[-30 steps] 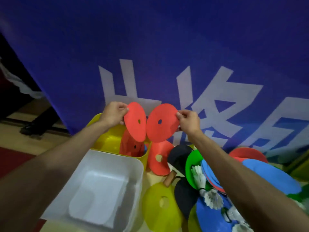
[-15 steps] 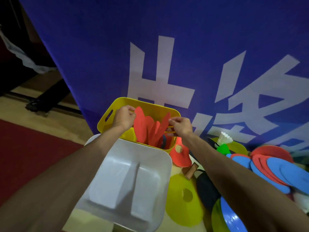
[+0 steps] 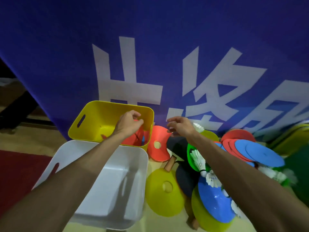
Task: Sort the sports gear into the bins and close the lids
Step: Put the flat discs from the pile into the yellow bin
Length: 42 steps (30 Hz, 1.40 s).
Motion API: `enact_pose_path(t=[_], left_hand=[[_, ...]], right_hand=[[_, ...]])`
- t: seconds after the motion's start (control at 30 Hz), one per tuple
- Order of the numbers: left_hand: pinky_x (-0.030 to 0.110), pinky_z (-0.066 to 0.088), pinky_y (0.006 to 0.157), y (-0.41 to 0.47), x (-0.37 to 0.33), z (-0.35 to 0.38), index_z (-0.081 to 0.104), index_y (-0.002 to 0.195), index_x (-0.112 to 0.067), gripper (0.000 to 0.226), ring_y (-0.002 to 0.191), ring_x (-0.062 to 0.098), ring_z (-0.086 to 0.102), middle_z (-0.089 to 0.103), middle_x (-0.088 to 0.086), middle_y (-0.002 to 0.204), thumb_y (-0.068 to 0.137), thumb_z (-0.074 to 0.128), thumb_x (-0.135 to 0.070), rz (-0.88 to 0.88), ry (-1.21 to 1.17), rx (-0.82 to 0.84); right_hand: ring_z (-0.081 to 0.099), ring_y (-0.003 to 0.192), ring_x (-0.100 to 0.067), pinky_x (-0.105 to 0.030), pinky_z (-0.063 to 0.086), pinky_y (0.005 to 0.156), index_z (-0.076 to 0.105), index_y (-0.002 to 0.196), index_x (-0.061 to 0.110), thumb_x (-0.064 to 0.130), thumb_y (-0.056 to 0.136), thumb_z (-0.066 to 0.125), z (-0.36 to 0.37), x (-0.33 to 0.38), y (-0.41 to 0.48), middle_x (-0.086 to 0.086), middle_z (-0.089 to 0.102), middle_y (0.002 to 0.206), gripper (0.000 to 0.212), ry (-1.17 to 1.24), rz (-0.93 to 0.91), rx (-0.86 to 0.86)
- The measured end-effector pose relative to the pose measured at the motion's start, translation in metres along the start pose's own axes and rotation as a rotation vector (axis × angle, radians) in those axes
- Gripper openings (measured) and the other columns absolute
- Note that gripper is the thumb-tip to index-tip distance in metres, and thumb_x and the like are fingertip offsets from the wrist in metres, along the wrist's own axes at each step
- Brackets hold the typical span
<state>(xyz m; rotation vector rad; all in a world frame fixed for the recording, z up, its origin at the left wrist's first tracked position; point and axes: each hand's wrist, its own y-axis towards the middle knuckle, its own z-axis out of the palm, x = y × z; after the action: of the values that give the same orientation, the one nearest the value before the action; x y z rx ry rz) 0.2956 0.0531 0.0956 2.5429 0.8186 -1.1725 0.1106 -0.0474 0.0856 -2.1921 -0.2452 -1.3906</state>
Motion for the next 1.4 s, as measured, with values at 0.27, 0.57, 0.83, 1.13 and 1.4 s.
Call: enact_pose_path(t=[0.27,0.57,0.83,1.13,1.4], left_hand=[[0.025,0.046,0.089,-0.028,-0.061,0.082,0.070,0.101,-0.014,0.020,0.099,0.017,0.063,0.069,0.002,0.105,0.084,0.065,-0.021,0.175,0.063,0.230],[0.023,0.038,0.092,-0.074,-0.125,0.195,0.065,0.114,-0.016,0.027,0.108,0.015,0.053,0.058,0.002,0.113,0.088,0.060,-0.021,0.374,0.267,0.511],[0.038,0.046,0.094,-0.093,-0.137,0.285,0.064,0.108,-0.018,0.021,0.113,0.023,0.055,0.059,0.002,0.120,0.090,0.057,-0.024,0.307,0.433,0.550],[0.041,0.043,0.098,-0.105,-0.125,0.356,0.048,0.134,-0.013,0.048,0.122,0.024,0.048,0.052,0.005,0.130,0.093,0.053,-0.038,0.257,0.524,0.455],[0.037,0.043,0.093,-0.098,-0.118,0.371,0.053,0.128,-0.019,0.042,0.116,0.022,0.049,0.054,0.001,0.121,0.089,0.062,-0.033,0.387,0.723,0.482]], right_hand=[[0.061,0.078,-0.024,-0.040,0.054,0.074,0.065,0.111,0.006,0.010,0.091,0.057,-0.108,-0.069,-0.031,-0.010,0.062,0.084,0.022,-0.286,-0.039,-0.100],[0.063,0.104,-0.020,-0.030,0.046,0.089,0.069,0.111,0.011,0.018,0.091,0.059,-0.232,-0.145,-0.060,-0.006,0.069,0.113,0.023,-0.439,-0.044,-0.216],[0.058,0.111,-0.026,-0.029,0.042,0.094,0.066,0.116,0.010,0.016,0.088,0.061,-0.272,-0.202,-0.054,-0.011,0.062,0.122,0.029,-0.601,-0.055,-0.158],[0.046,0.121,-0.028,-0.035,0.035,0.103,0.054,0.130,0.014,0.023,0.092,0.053,-0.274,-0.241,-0.042,-0.011,0.050,0.131,0.039,-0.843,-0.092,-0.003],[0.044,0.121,-0.025,-0.037,0.037,0.104,0.049,0.131,0.018,0.036,0.091,0.057,-0.275,-0.256,-0.036,-0.007,0.047,0.130,0.044,-0.910,-0.075,0.037]])
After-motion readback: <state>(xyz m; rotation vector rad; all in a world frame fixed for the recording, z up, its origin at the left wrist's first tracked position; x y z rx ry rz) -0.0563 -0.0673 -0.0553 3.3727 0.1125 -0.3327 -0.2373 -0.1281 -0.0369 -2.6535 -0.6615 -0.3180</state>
